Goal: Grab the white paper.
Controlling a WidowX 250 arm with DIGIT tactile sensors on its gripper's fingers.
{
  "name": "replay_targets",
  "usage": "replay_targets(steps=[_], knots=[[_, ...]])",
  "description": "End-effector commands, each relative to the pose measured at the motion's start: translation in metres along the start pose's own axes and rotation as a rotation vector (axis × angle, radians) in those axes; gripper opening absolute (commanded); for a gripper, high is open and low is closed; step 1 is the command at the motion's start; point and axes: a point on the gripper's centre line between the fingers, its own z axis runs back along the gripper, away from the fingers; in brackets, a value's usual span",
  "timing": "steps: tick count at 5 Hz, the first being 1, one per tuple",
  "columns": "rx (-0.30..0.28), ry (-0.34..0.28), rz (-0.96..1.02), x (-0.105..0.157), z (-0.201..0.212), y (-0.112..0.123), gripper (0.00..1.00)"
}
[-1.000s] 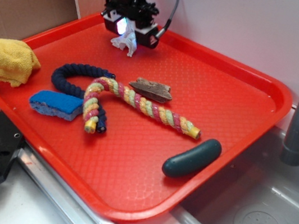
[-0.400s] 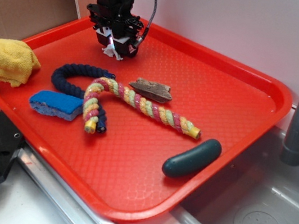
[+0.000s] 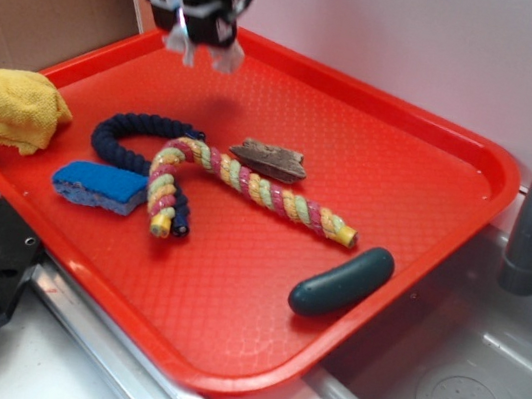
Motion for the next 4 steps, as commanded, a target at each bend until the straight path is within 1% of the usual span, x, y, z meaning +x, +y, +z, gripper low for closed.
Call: replay_targets(steps=[1,2,3,4], knots=[[0.083,0.042,0.085,-0.026,0.114,-0.035,0.0],[0.1,0.058,0.115,-0.033,0.143,-0.033,0.0],[0.097,0.015,0.055,-0.063,0.167,-0.011,0.0],[0.076,-0.014,-0.015,-0.064,0.173,0.001,0.0]])
